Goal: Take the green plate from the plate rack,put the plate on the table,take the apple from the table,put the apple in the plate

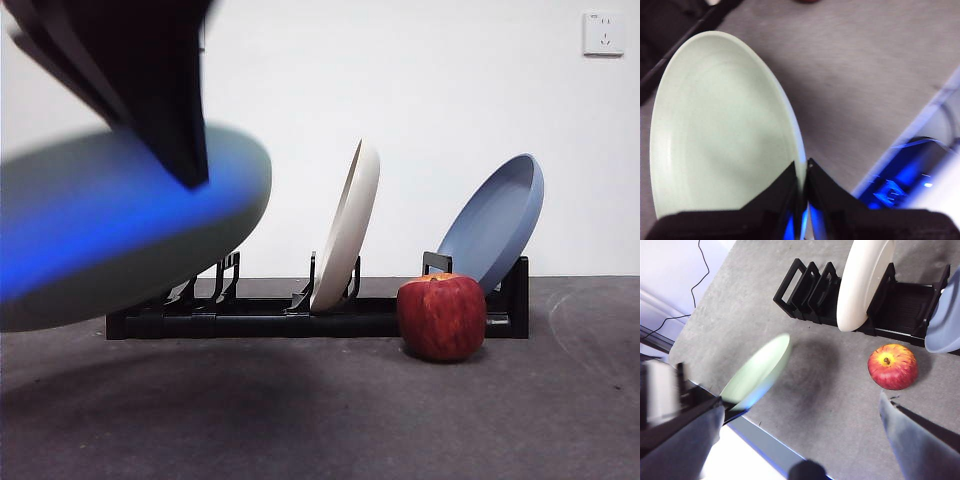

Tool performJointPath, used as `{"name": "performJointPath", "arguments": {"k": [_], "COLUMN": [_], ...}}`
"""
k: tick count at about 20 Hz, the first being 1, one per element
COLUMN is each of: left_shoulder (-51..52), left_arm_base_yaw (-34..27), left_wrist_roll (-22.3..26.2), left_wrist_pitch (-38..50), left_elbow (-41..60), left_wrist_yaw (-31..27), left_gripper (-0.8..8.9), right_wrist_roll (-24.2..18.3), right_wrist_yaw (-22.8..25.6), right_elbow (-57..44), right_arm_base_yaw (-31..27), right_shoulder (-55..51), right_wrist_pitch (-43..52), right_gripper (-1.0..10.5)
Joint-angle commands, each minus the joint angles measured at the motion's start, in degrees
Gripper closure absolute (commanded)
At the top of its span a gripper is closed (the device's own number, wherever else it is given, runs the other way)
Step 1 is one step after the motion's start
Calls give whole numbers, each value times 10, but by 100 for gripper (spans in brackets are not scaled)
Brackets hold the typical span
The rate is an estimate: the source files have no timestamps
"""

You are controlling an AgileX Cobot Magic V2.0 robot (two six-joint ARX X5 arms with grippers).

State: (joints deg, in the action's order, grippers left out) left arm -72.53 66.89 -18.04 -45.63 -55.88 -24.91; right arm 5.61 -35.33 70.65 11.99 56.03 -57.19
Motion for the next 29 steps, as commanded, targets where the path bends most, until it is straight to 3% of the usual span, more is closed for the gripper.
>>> {"name": "performJointPath", "arguments": {"k": [1, 8, 14, 16, 17, 20, 21, 29], "left_shoulder": [-56, -206, -240, -240, -240, -240, -240, -196], "left_arm_base_yaw": [-14, -50, -94, -110, -118, -136, -140, -150], "left_wrist_roll": [7, 23, 49, 48, 49, 47, 46, 47], "left_wrist_pitch": [29, 130, 185, 178, 170, 150, 144, 135], "left_elbow": [1, 1, 1, 1, 1, 1, 1, 0], "left_wrist_yaw": [-18, 61, 180, 194, 194, 195, 196, 209], "left_gripper": [822, 822, 821, 812, 789, 461, 400, 399], "right_wrist_roll": [2, 1, -3, -3, -3, -3, -3, -3], "right_wrist_yaw": [1, 0, 0, 0, 0, 0, 0, 0], "right_elbow": [2, 2, 2, 2, 2, 2, 2, 2], "right_arm_base_yaw": [1, 1, 1, 1, 1, 1, 1, 1], "right_shoulder": [1, 1, 1, 1, 1, 1, 1, 1], "right_wrist_pitch": [1, -2, -3, -2, -2, -2, -3, -2], "right_gripper": [415, 415, 415, 415, 415, 415, 415, 415]}}
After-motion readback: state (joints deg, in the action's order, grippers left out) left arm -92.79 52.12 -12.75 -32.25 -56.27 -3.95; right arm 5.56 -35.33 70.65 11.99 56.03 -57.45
